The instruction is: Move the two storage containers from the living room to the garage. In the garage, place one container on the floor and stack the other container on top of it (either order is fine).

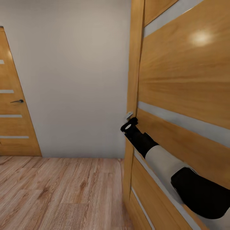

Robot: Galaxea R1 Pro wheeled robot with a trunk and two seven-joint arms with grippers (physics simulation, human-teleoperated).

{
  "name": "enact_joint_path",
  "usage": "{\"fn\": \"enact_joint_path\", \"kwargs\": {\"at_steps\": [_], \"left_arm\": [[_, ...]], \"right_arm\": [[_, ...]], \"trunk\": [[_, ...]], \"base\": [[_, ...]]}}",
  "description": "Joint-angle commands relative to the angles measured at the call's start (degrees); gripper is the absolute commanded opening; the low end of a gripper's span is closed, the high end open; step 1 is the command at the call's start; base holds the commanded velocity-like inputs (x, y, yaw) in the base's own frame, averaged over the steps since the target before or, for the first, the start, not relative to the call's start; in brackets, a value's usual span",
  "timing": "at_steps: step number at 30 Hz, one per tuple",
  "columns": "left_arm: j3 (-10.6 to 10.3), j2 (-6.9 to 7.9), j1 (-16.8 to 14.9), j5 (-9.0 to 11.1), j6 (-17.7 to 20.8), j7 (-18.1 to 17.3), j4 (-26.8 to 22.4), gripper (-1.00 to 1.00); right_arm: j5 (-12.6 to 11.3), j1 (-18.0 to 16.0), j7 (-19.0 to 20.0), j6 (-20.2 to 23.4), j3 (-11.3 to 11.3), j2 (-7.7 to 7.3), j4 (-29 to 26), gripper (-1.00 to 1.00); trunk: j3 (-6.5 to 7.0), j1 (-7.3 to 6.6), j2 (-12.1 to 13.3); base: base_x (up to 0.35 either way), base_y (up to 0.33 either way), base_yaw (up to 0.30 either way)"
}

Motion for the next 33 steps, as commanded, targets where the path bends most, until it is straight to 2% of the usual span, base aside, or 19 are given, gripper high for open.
{"fn": "enact_joint_path", "kwargs": {"at_steps": [1, 10, 16, 33], "left_arm": [[-0.01, -0.02, 0.0, 0.59, -0.11, 0.02, -0.03, 1.0], [-0.01, -0.05, 0.0, 0.59, -0.11, 0.02, -0.07, 1.0], [-0.01, -0.08, 0.0, 0.59, -0.11, 0.02, -0.09, 1.0], [-0.01, -0.1, 0.0, 0.59, -0.11, 0.02, -0.08, 1.0]], "right_arm": [[0.48, -0.59, -0.2, 0.1, -0.16, 0.0, 0.83, 1.0], [0.46, -3.6, -0.24, -0.38, -1.42, 0.0, 3.66, 1.0], [0.45, -6.65, -0.32, -0.4, -4.22, 0.0, 6.77, 1.0], [0.45, -7.33, -1.54, -0.4, -4.86, 0.0, 7.19, 1.0]], "trunk": [[-0.06, 0.0, -0.03], [-0.06, 0.0, -0.03], [-0.06, 0.0, -0.03], [-0.06, 0.0, -0.03]], "base": [[0.0, 0.0, 0.0], [0.0, 0.0, 0.0], [0.0, 0.0, 0.0], [0.0, 0.0, 0.0]]}}
